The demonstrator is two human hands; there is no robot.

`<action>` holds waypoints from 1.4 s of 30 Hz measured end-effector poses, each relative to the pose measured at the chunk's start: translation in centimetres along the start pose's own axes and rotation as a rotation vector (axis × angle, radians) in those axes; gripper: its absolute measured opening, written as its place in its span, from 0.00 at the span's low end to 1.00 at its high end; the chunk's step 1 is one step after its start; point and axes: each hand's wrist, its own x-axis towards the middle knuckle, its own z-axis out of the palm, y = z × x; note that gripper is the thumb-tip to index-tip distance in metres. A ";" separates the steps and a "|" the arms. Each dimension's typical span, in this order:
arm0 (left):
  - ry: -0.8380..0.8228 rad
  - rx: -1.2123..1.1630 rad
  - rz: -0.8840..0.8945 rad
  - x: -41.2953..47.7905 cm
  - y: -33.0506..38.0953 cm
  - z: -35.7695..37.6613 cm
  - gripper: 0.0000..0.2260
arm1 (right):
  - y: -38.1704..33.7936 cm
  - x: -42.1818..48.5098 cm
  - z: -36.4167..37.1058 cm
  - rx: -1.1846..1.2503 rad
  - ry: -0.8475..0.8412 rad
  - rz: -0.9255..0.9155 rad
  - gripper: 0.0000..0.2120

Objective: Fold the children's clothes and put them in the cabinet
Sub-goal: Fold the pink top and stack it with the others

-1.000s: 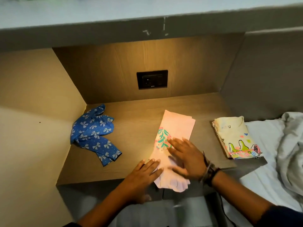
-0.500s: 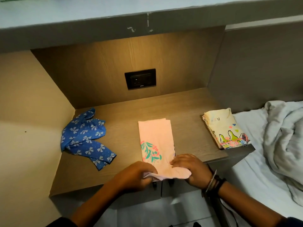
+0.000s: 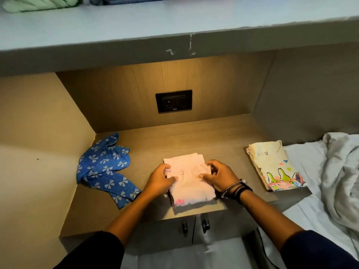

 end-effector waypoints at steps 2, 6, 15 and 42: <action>0.138 0.049 0.021 -0.7 0.0 0.4 0.20 | 0.4 -0.3 -0.2 -0.064 0.017 -0.053 0.20; 0.277 0.476 0.442 -4.0 -1.0 0.9 0.26 | 2.3 -0.9 -0.3 -0.560 0.170 -0.305 0.29; -0.198 1.002 0.818 -6.5 -5.7 1.2 0.28 | 4.9 -2.7 0.6 -0.931 -0.053 -0.866 0.22; 0.227 0.078 0.032 0.8 -0.8 1.8 0.08 | -1.5 1.1 2.4 -0.182 0.222 0.056 0.11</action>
